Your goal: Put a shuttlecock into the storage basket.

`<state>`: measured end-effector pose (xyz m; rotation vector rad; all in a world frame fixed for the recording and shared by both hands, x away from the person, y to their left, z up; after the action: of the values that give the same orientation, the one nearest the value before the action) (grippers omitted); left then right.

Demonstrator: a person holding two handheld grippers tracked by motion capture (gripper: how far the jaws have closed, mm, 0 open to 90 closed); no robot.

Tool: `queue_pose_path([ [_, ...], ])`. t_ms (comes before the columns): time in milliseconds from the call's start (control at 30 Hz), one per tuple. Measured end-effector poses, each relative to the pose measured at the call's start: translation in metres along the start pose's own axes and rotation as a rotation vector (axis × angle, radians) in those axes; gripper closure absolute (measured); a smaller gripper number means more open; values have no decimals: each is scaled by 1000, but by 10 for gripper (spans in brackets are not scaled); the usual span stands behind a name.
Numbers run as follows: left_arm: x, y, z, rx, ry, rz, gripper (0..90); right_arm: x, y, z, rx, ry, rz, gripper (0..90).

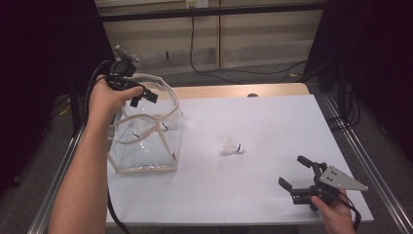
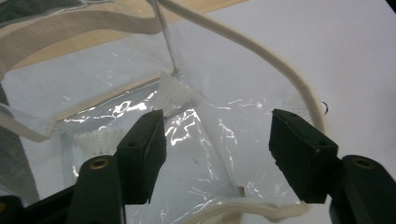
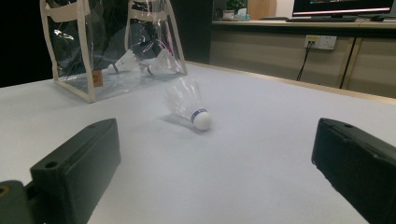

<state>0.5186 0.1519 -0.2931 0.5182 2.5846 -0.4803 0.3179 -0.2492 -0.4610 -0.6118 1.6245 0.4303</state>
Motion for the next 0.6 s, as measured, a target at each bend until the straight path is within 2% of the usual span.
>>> queue_pose_path([
  [133,1,-9,-2,27,5,24,351,0,-1,0,2,0,-2,7],
  [233,1,-17,-2,40,0,37,310,0,0,0,1,-1,-1,7],
  [300,2,-20,-2,36,0,54,290,0,0,0,1,1,0,7],
  [367,2,-25,-2,56,5,59,288,0,0,0,1,0,-1,7],
  [600,5,-40,-2,63,11,102,242,0,0,0,0,2,-4,7],
])
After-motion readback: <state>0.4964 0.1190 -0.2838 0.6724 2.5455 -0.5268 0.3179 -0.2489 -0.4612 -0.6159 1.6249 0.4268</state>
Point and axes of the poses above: each handheld gripper's, and its own axes: z roughly forward along the jaws, x roughly out of its underside, y roughly to its left, the point moved 9 cm from there along z, roughly forward along the jaws, and after that the axes turned 7 degrees about -z, right-handed, at the moved point
